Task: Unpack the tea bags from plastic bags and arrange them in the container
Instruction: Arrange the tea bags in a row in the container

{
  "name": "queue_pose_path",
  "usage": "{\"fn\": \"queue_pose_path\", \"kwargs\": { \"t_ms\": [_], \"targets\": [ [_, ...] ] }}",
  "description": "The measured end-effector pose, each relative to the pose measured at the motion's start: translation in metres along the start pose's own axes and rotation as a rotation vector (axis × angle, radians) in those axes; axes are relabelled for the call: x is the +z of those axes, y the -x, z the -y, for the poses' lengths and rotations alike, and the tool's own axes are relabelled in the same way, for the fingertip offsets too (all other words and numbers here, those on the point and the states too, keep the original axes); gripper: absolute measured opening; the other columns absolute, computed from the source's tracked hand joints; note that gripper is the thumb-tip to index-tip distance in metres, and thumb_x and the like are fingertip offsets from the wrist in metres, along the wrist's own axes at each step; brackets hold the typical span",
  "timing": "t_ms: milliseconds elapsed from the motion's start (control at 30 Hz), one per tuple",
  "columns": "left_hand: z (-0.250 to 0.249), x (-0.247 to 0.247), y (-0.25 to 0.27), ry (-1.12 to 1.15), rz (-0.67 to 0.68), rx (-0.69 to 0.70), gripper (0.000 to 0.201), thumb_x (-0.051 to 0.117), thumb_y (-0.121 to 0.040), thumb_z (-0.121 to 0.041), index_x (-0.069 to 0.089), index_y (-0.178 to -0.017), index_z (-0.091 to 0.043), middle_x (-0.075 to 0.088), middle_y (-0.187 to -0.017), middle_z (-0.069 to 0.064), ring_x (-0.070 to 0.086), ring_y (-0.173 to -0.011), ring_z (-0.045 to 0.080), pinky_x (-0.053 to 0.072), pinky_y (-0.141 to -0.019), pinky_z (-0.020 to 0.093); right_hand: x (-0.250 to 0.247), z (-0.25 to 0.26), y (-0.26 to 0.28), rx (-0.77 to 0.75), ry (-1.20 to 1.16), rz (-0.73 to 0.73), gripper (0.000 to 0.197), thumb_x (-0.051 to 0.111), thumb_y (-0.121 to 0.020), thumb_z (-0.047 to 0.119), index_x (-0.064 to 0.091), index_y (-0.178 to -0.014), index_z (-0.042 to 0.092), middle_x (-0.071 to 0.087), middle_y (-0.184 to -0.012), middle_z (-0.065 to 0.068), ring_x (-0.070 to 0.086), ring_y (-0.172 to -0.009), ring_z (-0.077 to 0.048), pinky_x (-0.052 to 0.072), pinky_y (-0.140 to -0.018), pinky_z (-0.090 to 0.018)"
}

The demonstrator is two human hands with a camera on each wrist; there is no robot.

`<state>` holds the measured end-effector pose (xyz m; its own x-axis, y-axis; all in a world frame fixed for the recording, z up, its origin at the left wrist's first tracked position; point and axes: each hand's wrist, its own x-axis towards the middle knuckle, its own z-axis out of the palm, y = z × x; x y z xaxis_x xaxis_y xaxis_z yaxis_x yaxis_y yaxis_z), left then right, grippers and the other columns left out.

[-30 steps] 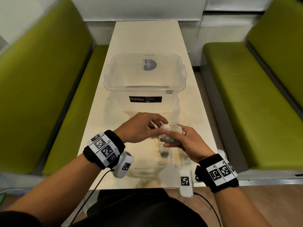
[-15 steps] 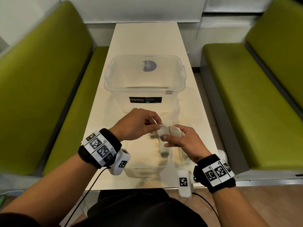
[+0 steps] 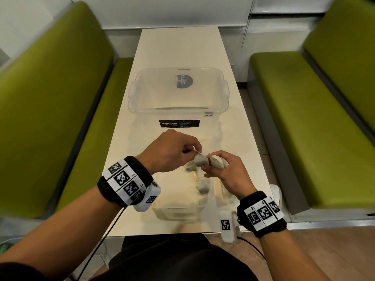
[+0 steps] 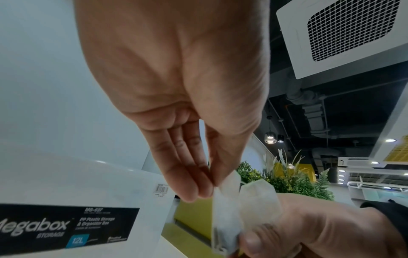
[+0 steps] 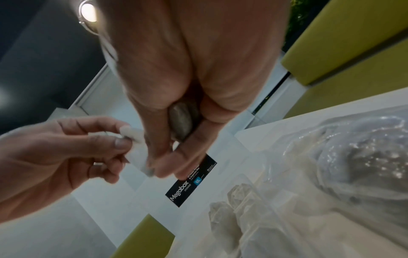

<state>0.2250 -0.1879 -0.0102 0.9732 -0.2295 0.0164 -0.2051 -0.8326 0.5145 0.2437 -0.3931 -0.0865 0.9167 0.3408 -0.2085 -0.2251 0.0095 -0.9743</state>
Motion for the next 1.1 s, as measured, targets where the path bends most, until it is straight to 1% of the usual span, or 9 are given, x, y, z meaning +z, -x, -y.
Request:
{"fn": "queue_pose_path", "kwargs": {
  "t_ms": [100,200,333,433,533,733,900,1000,1100],
  "targets": [
    [0.013,0.004,-0.004,-0.029,-0.017,-0.094,0.013,0.066,-0.093,-0.023,0.076,-0.1,-0.027,0.072,-0.072,-0.015,0.067,-0.069,0.002,0.056,-0.075,0.03,-0.008,-0.004,0.001,0.058,0.021,-0.049,0.02,0.079,-0.085,-0.002,0.068,-0.102,-0.006,0.068,-0.086,-0.011,0.07,-0.074,-0.02,0.062,-0.065,-0.031],
    [0.03,0.013,-0.008,-0.083,0.043,-0.179,0.013,0.063,-0.094,-0.022,0.074,-0.099,-0.026,0.075,-0.076,-0.01,0.067,-0.067,0.007,0.056,-0.074,0.03,-0.017,-0.007,0.003,0.127,-0.025,-0.062,0.021,0.077,-0.089,0.006,0.068,-0.106,-0.003,0.067,-0.092,-0.015,0.071,-0.079,-0.023,0.063,-0.071,-0.034],
    [0.047,0.034,-0.013,-0.137,0.152,-0.235,0.01,0.063,-0.095,-0.024,0.072,-0.101,-0.025,0.077,-0.089,-0.005,0.065,-0.077,0.014,0.054,-0.076,0.031,-0.025,-0.007,0.002,0.224,-0.14,-0.048,0.015,0.064,-0.096,0.002,0.067,-0.11,0.0,0.067,-0.096,-0.018,0.072,-0.087,-0.028,0.061,-0.079,-0.034],
    [0.051,0.049,-0.017,-0.165,0.197,-0.242,0.011,0.063,-0.096,-0.022,0.07,-0.103,-0.023,0.076,-0.094,-0.002,0.062,-0.077,0.016,0.054,-0.077,0.032,-0.026,-0.005,0.001,0.247,-0.194,-0.026,0.02,0.053,-0.1,0.003,0.064,-0.115,-0.005,0.067,-0.096,-0.019,0.071,-0.087,-0.03,0.061,-0.078,-0.034],
    [0.052,0.06,-0.023,-0.174,0.209,-0.247,0.01,0.062,-0.096,-0.02,0.069,-0.102,-0.022,0.076,-0.094,0.0,0.061,-0.078,0.017,0.051,-0.074,0.029,-0.025,-0.004,0.0,0.249,-0.205,-0.007,0.026,0.047,-0.105,0.009,0.066,-0.116,-0.005,0.068,-0.097,-0.02,0.07,-0.088,-0.03,0.062,-0.077,-0.036],
    [0.054,0.073,-0.031,-0.175,0.228,-0.244,0.008,0.063,-0.097,-0.02,0.068,-0.103,-0.019,0.075,-0.097,0.004,0.059,-0.081,0.018,0.049,-0.076,0.03,-0.024,-0.004,0.004,0.244,-0.154,0.039,0.033,0.048,-0.108,0.024,0.071,-0.116,0.001,0.073,-0.101,-0.018,0.071,-0.091,-0.027,0.062,-0.078,-0.04],
    [0.055,0.08,-0.036,-0.2,0.247,-0.26,0.008,0.062,-0.097,-0.021,0.067,-0.103,-0.019,0.072,-0.103,0.007,0.063,-0.095,0.026,0.052,-0.083,0.037,-0.026,0.0,0.008,0.242,-0.13,0.049,0.038,0.046,-0.109,0.031,0.071,-0.117,0.003,0.076,-0.102,-0.019,0.074,-0.095,-0.025,0.064,-0.08,-0.04],
    [0.057,0.082,-0.038,-0.227,0.238,-0.268,0.006,0.062,-0.097,-0.021,0.065,-0.102,-0.019,0.071,-0.103,0.008,0.064,-0.093,0.029,0.051,-0.077,0.035,-0.027,0.002,0.009,0.241,-0.113,0.058,0.04,0.046,-0.108,0.033,0.071,-0.117,0.003,0.075,-0.096,-0.019,0.074,-0.091,-0.024,0.064,-0.077,-0.039],
    [0.06,0.084,-0.039,-0.255,0.223,-0.264,0.008,0.062,-0.097,-0.023,0.063,-0.103,-0.018,0.069,-0.103,0.009,0.063,-0.092,0.03,0.043,-0.072,0.032,-0.026,0.003,0.009,0.262,-0.133,0.053,0.039,0.048,-0.107,0.035,0.07,-0.116,0.004,0.073,-0.09,-0.016,0.074,-0.086,-0.023,0.064,-0.074,-0.039]
  ]
}}
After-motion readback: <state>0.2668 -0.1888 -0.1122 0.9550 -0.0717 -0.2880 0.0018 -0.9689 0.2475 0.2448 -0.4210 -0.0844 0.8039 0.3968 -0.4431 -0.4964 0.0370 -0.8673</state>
